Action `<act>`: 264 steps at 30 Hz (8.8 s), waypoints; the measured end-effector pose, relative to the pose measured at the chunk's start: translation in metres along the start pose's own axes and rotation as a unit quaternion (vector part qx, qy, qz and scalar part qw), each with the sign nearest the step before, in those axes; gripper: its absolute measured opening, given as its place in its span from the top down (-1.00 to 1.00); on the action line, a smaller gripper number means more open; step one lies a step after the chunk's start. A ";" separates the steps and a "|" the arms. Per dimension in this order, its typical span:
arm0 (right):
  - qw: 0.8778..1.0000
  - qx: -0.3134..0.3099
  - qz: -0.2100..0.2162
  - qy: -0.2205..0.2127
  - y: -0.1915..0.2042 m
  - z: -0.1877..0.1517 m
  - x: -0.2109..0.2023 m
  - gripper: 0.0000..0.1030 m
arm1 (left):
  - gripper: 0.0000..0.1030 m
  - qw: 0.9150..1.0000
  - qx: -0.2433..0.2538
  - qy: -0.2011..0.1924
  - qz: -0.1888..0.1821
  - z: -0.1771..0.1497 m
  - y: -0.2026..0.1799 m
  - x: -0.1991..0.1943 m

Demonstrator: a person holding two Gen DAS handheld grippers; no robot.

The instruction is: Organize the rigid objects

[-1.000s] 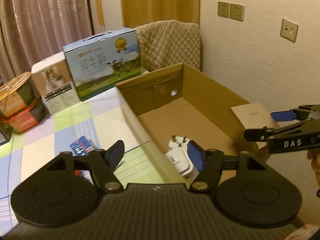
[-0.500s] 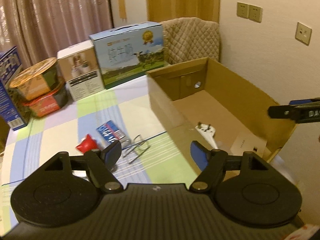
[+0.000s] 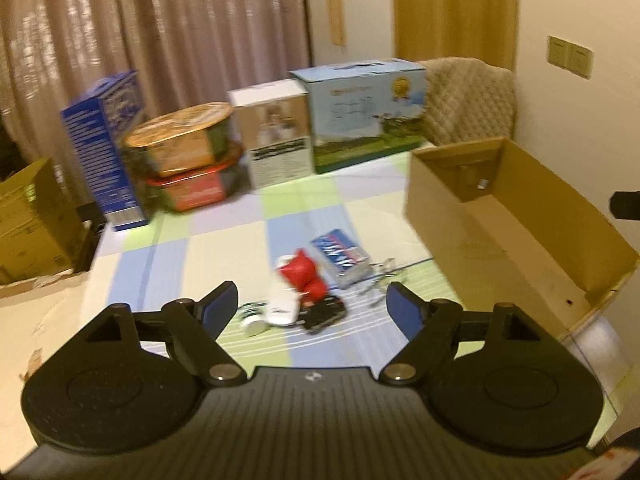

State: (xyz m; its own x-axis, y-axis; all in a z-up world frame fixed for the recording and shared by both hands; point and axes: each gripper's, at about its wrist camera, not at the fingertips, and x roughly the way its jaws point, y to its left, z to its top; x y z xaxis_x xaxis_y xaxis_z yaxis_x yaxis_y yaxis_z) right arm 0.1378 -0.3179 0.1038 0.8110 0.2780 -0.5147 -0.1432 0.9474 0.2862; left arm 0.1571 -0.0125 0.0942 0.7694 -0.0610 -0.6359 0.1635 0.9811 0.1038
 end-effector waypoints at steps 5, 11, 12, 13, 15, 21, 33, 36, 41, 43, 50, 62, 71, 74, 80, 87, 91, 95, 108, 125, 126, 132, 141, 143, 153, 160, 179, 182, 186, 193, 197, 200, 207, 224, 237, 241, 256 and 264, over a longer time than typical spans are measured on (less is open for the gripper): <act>0.999 -0.012 0.033 -0.010 0.037 -0.001 -0.001 -0.85 | -0.58 0.999 -0.019 0.003 0.028 -0.013 0.031 -0.012; 0.998 -0.025 0.058 -0.005 0.076 -0.019 0.016 -0.85 | -0.62 0.998 -0.041 0.012 0.055 -0.035 0.063 -0.006; 0.998 -0.025 0.061 -0.003 0.081 -0.023 0.020 -0.85 | -0.62 0.997 -0.043 0.015 0.058 -0.040 0.067 -0.003; 0.998 -0.027 0.064 0.000 0.087 -0.027 0.025 -0.85 | -0.62 0.997 -0.047 0.017 0.061 -0.044 0.071 0.001; 0.997 -0.031 0.066 0.004 0.095 -0.037 0.034 -0.85 | -0.62 0.996 -0.052 0.021 0.064 -0.052 0.076 0.011; 0.996 -0.048 0.062 0.029 0.118 -0.067 0.080 -0.85 | -0.62 0.996 -0.056 0.033 0.063 -0.074 0.083 0.042; 0.996 -0.082 0.009 0.047 0.121 -0.091 0.180 -0.84 | -0.62 0.998 -0.043 0.034 0.032 -0.071 0.094 0.098; 0.993 -0.107 -0.003 0.046 0.122 -0.092 0.204 -0.77 | -0.62 0.998 -0.036 0.036 0.029 -0.069 0.096 0.109; 0.989 -0.134 -0.038 0.041 0.113 -0.100 0.238 -0.70 | -0.62 0.999 -0.022 0.037 0.022 -0.065 0.097 0.126; 0.988 -0.138 -0.046 0.042 0.109 -0.104 0.248 -0.70 | -0.62 0.999 -0.021 0.038 0.012 -0.064 0.098 0.133; 0.986 -0.147 -0.063 0.046 0.101 -0.112 0.279 -0.60 | -0.62 0.999 -0.018 0.033 -0.015 -0.060 0.098 0.155; 0.989 -0.125 -0.043 0.058 0.087 -0.105 0.295 -0.25 | -0.62 0.999 -0.005 0.038 -0.023 -0.063 0.097 0.164; 0.988 -0.120 -0.040 0.089 0.104 -0.100 0.260 -0.25 | -0.61 0.999 0.001 0.040 -0.037 -0.068 0.091 0.173; 0.988 -0.117 -0.039 0.096 0.107 -0.101 0.250 -0.25 | -0.44 0.999 -0.008 0.042 -0.032 -0.068 0.092 0.182; 0.989 -0.099 -0.039 0.104 0.101 -0.101 0.251 -0.25 | 0.00 0.996 -0.063 0.048 -0.034 -0.062 0.100 0.201; 0.990 -0.089 -0.040 0.103 0.095 -0.096 0.252 -0.25 | 0.51 0.997 -0.044 0.068 -0.020 -0.059 0.092 0.213; 0.990 -0.087 -0.037 0.102 0.096 -0.095 0.250 -0.25 | 0.51 0.997 -0.038 0.072 -0.015 -0.061 0.094 0.211; 0.990 -0.089 -0.031 0.105 0.098 -0.097 0.248 -0.25 | 0.49 0.997 -0.028 0.073 -0.006 -0.066 0.092 0.209; 0.992 -0.080 -0.017 0.099 0.101 -0.100 0.221 -0.25 | 0.50 0.995 -0.040 0.093 -0.005 -0.068 0.083 0.179; 0.996 -0.074 0.009 0.051 0.104 -0.085 0.111 -0.25 | 0.50 0.997 -0.035 0.054 -0.036 -0.066 0.025 0.058; 0.996 -0.073 0.010 0.046 0.102 -0.080 0.103 -0.25 | 0.50 0.997 -0.032 0.050 -0.039 -0.063 0.020 0.051; 0.997 -0.071 -0.006 0.014 0.076 -0.044 0.055 -0.25 | 0.50 0.998 -0.010 0.018 -0.064 -0.034 -0.018 0.013; 0.995 -0.068 -0.076 0.002 -0.003 -0.006 0.009 -0.25 | 0.50 0.990 0.039 -0.028 -0.133 0.014 -0.108 -0.013; 0.994 -0.063 -0.087 0.004 -0.020 -0.006 0.005 -0.25 | 0.50 0.988 0.051 -0.031 -0.146 0.021 -0.128 -0.011; 0.994 -0.020 -0.103 0.036 -0.079 -0.026 0.014 -0.25 | 0.50 0.980 0.086 0.000 -0.182 0.023 -0.191 0.026; 0.993 -0.005 -0.105 0.044 -0.099 -0.030 0.022 -0.25 | 0.50 0.977 0.094 0.018 -0.189 0.020 -0.204 0.047; 0.993 -0.002 -0.104 0.047 -0.100 -0.034 0.022 -0.25 | 0.35 0.987 0.068 0.008 -0.144 0.025 -0.164 0.043; 0.994 -0.006 -0.103 0.046 -0.095 -0.033 0.022 -0.25 | 0.35 0.989 0.064 0.008 -0.137 0.022 -0.153 0.041; 0.993 -0.012 -0.104 0.048 -0.089 -0.033 0.024 -0.25 | 0.35 0.989 0.059 0.007 -0.133 0.017 -0.142 0.036; 0.993 -0.015 -0.105 0.050 -0.082 -0.033 0.031 -0.25 | 0.35 0.990 0.047 0.006 -0.131 0.012 -0.127 0.034; 0.994 -0.010 -0.099 0.037 -0.082 -0.031 0.032 -0.40 | 0.31 0.991 0.040 0.006 -0.126 0.009 -0.118 0.034; 0.995 0.010 -0.096 0.022 -0.084 -0.028 0.027 -0.59 | 0.24 0.992 0.032 0.007 -0.118 0.007 -0.109 0.034; 0.995 0.013 -0.097 0.007 -0.078 -0.021 0.016 -0.60 | 0.09 0.995 0.011 0.009 -0.094 -0.001 -0.078 0.032; 0.999 -0.025 -0.005 -0.033 0.023 -0.013 -0.006 -0.62 | -0.24 0.998 -0.058 0.018 0.006 -0.049 0.040 0.005; 0.997 -0.059 0.055 -0.007 0.110 -0.041 0.036 -0.64 | -0.46 0.996 -0.080 0.025 0.033 -0.079 0.082 0.018; 0.995 -0.074 0.058 0.010 0.129 -0.054 0.060 -0.65 | -0.54 0.995 -0.087 0.033 0.035 -0.087 0.091 0.029; 0.992 -0.094 0.044 0.066 0.143 -0.094 0.164 -0.65 | -0.93 0.994 -0.087 0.051 0.030 -0.090 0.115 0.081; 0.988 -0.112 0.055 0.090 0.143 -0.100 0.219 -0.66 | -0.98 0.994 -0.092 0.053 0.040 -0.079 0.132 0.111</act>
State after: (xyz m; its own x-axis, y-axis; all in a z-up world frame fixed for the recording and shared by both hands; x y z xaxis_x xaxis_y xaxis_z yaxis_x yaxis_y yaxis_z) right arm 0.2386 -0.1058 -0.0492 0.6730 0.3860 -0.6309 -0.3627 0.9156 0.1733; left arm 0.2153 0.1249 -0.0237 0.7041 0.0283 -0.7095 -0.0179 0.9996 0.0221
